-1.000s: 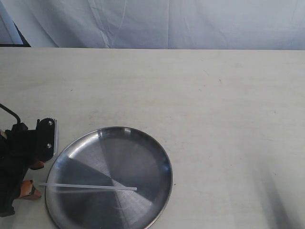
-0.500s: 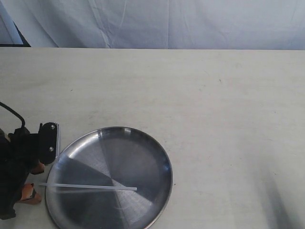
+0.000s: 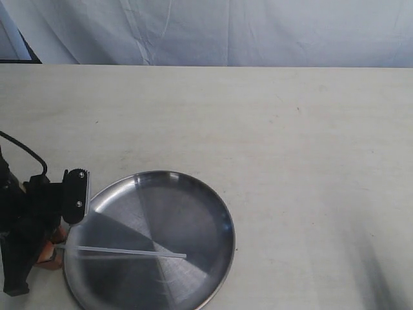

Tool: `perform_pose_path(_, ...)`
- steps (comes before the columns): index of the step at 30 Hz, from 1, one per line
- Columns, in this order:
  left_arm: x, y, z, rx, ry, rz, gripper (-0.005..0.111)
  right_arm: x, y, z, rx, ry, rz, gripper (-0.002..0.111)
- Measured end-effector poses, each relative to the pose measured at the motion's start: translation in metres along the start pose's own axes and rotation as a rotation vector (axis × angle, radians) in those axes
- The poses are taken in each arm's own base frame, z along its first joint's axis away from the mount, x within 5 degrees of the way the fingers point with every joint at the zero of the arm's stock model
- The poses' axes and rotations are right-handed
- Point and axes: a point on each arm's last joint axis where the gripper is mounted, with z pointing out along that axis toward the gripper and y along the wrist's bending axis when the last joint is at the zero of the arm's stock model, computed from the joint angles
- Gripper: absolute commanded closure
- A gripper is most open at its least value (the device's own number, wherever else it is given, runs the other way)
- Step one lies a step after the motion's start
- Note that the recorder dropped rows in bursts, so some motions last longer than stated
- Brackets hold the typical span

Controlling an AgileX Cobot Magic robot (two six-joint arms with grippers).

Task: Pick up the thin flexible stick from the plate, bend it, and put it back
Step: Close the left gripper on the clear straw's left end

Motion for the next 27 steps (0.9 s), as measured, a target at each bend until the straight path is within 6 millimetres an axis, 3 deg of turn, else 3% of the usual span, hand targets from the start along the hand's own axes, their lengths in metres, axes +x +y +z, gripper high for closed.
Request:
perform_pose_path(5,-0.0007,0.0007,-0.0009,0.003,0.000,-0.025,0.094,0.0000,0.0000,0.0000,0.000,0.000,0.000,0.108)
perform_pose_path(21,0.0026,-0.0023,-0.0014,0.040,0.039,-0.001,0.095,0.0000,0.0000,0.0000,0.000,0.000,0.000,0.108)
perform_pose_path(27,0.0018,-0.0009,-0.0023,0.035,0.036,-0.015,0.107,0.0000,0.0000,0.0000,0.000,0.000,0.000,0.108)
